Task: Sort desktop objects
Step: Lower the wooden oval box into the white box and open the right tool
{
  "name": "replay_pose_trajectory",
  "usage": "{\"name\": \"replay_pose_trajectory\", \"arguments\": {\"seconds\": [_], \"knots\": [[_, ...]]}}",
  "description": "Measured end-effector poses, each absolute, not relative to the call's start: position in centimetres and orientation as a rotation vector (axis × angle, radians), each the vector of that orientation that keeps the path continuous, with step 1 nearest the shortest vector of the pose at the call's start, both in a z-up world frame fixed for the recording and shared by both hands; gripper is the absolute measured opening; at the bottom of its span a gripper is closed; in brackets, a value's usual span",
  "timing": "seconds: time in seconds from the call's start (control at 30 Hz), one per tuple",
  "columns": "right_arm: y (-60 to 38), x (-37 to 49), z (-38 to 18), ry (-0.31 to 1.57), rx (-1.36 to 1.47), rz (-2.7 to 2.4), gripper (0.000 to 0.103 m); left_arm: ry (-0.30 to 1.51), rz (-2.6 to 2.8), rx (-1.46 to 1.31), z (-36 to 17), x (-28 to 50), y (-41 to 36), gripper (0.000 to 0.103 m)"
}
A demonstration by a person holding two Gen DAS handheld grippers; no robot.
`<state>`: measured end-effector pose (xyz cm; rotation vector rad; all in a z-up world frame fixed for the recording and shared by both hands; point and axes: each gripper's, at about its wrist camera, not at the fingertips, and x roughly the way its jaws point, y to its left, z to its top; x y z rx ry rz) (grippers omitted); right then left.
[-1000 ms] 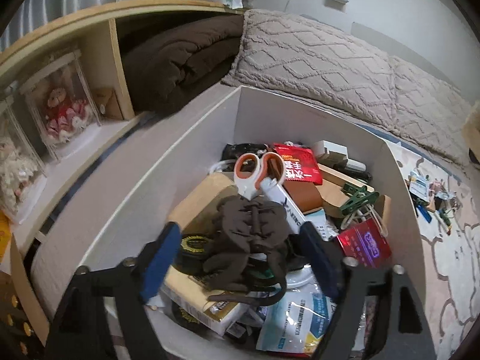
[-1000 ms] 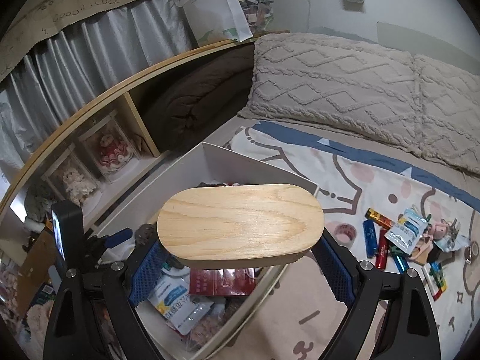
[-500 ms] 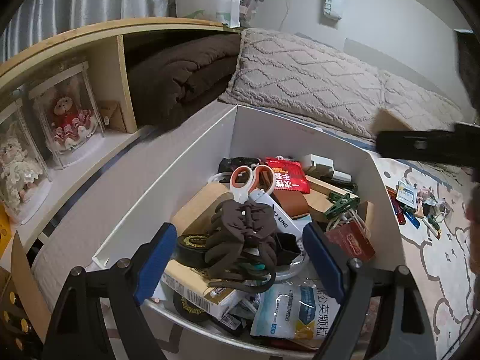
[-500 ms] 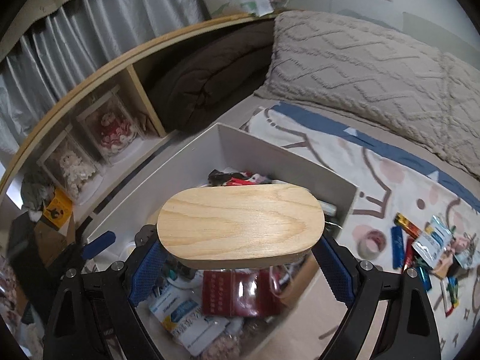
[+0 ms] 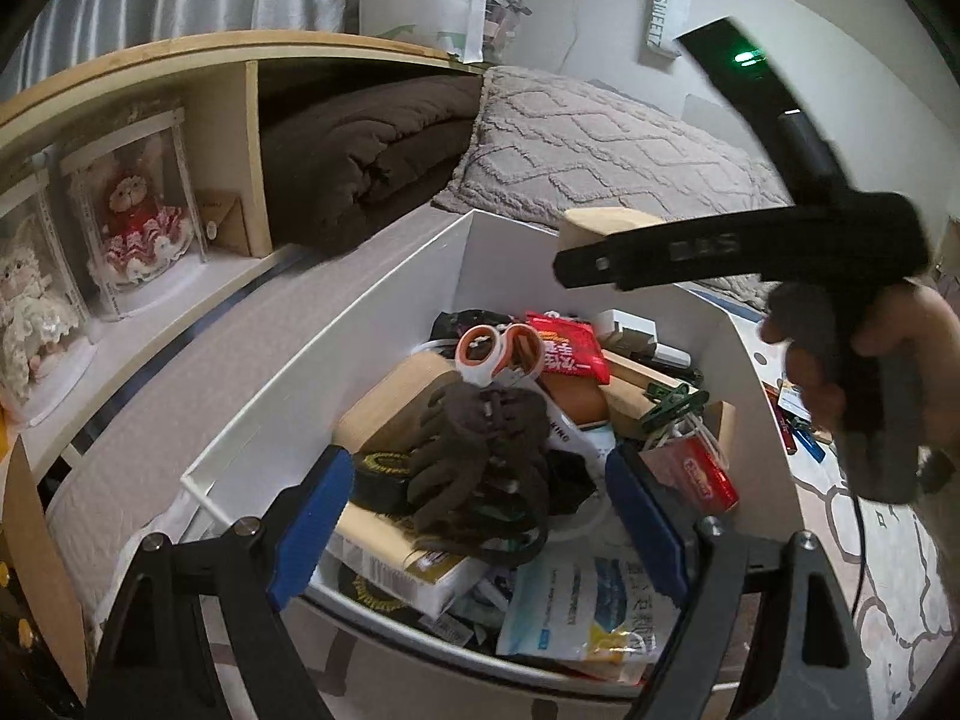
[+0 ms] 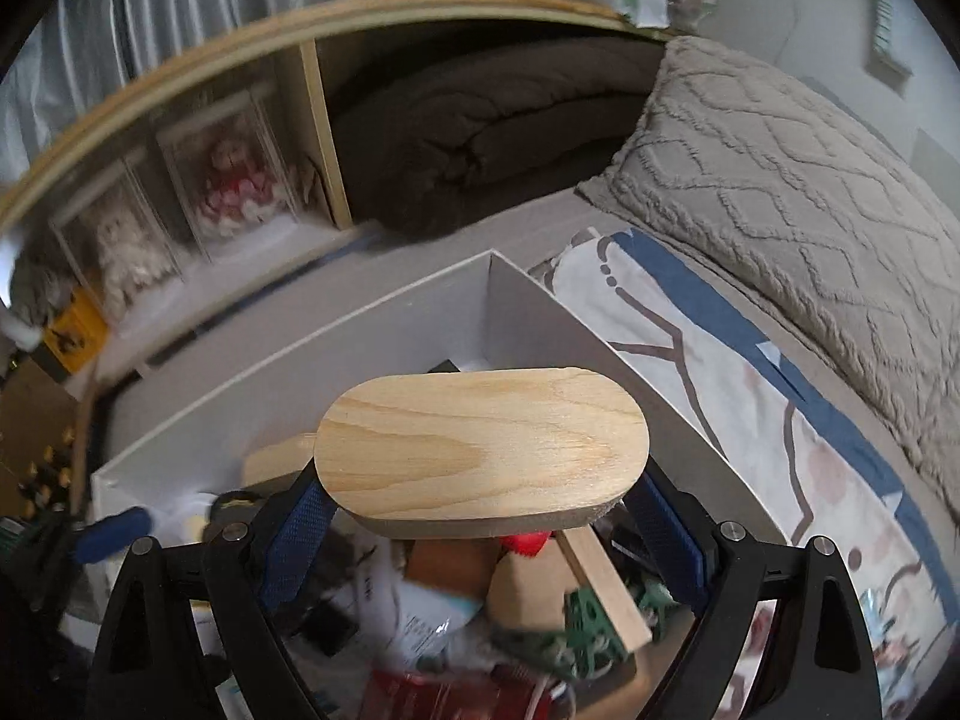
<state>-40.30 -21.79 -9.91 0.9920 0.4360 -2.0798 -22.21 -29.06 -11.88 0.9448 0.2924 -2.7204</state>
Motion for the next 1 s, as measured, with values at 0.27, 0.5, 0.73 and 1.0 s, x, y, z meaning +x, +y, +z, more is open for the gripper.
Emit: {"name": "replay_pose_trajectory", "arguments": {"seconds": [0.27,0.5,0.73,1.0], "knots": [[-26.5,-41.2,-11.8,0.716,0.949,-2.029,0.093,0.326,-2.745,0.882,-11.4,-20.6,-29.7,0.086],[-30.0,-41.9,-13.8,0.852,0.946,-1.982,0.093,0.371,-2.754,0.851,-11.3,-20.2,-30.2,0.086],[-31.0,-42.6,-13.6,0.929,0.872,-2.089,0.095,0.391,-2.759,0.859,-11.3,-20.4,-30.3,0.086],[-27.5,-43.6,-9.6,0.715,0.894,-2.152,0.103,0.416,-2.737,0.874,-11.2,-20.4,-30.0,0.086]]}}
